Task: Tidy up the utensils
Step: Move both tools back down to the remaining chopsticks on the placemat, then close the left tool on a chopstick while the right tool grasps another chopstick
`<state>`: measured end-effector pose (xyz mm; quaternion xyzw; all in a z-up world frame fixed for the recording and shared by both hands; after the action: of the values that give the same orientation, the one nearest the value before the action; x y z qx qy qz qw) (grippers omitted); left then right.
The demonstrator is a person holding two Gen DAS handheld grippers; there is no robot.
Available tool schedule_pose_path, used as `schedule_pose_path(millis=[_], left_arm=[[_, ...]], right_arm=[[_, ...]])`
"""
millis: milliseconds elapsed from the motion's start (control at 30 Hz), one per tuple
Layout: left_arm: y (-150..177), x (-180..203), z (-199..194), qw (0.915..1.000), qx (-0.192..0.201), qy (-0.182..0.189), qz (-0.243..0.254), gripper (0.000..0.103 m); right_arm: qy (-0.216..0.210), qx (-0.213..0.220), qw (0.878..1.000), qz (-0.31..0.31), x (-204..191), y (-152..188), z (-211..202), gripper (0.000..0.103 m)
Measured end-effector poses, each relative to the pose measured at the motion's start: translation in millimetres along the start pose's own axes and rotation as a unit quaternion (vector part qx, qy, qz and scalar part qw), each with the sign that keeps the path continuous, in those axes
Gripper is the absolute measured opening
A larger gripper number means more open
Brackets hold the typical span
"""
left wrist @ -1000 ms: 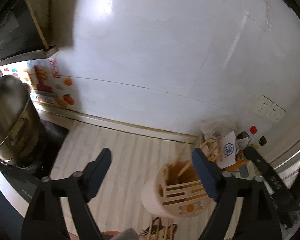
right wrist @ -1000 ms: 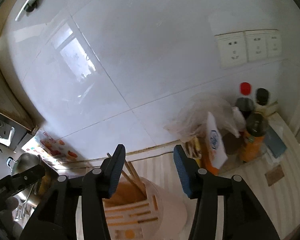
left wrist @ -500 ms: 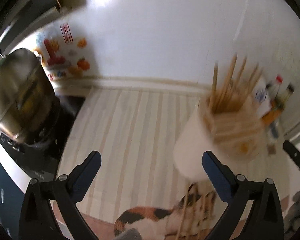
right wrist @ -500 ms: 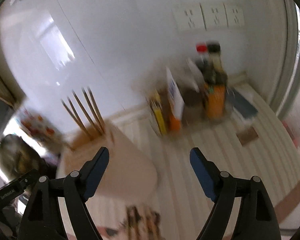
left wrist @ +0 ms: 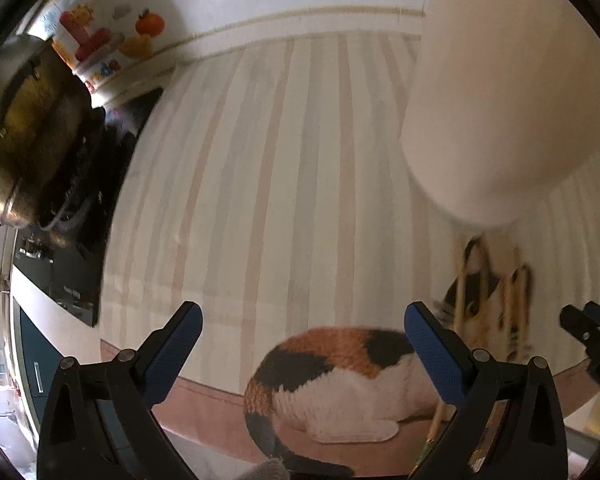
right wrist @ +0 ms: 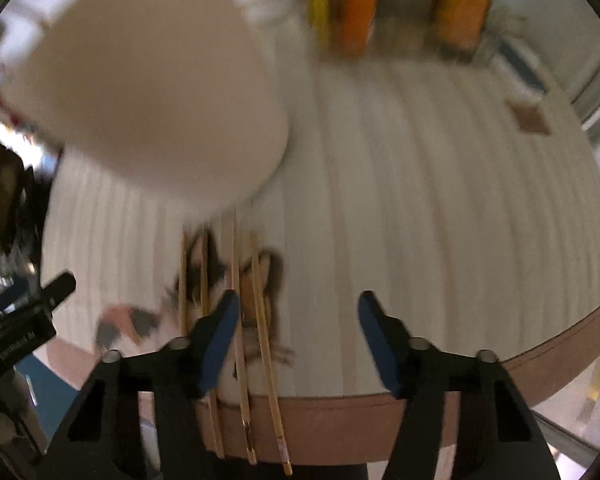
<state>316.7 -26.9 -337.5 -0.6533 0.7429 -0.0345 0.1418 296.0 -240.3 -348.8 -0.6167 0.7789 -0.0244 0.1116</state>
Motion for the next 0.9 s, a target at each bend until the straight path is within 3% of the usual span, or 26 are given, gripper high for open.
schedule_pose_path(millis=[233, 267, 400, 533, 600, 767, 900], left_arm=[[26, 22, 18, 0.9993, -0.029, 0.01, 0.022, 0.102], [28, 29, 17, 0.9991, -0.03, 0.018, 0.025, 0.102], [37, 56, 19, 0.9964, -0.043, 0.063, 0.035, 0.096], [48, 88, 24, 0.9919, -0.059, 0.094, 0.061, 0.072], [52, 100, 26, 0.9907, -0.062, 0.094, 0.077, 0.066], [57, 115, 32, 0.9892, -0.069, 0.094, 0.089, 0.029], [59, 117, 33, 0.9891, -0.067, 0.102, 0.081, 0.012]], right_arm=[[0.01, -0.063, 0.997, -0.041, -16, 36, 48, 0.039], [0.006, -0.078, 0.996, -0.043, -16, 43, 54, 0.032], [0.029, -0.07, 0.996, -0.055, -6, 51, 52, 0.007], [0.052, -0.067, 0.995, -0.045, 17, 55, 49, 0.007], [0.055, -0.067, 0.995, -0.039, 27, 56, 48, 0.007], [0.061, -0.067, 0.996, -0.018, 51, 62, 45, 0.007], [0.059, -0.065, 0.996, -0.01, 61, 66, 45, 0.007]])
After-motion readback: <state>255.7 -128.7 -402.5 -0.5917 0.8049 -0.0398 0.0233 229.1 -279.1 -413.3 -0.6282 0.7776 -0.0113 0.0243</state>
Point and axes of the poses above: each gripper's, at about its wrist camera, not at the fingertips, and z roughly the way its jaws point, x to its right, y to its underside, the point moved 7 cm from there along z, roughly the way its jaws point, and after that the axes turned 1 degree about z, right-handed, at the moved point
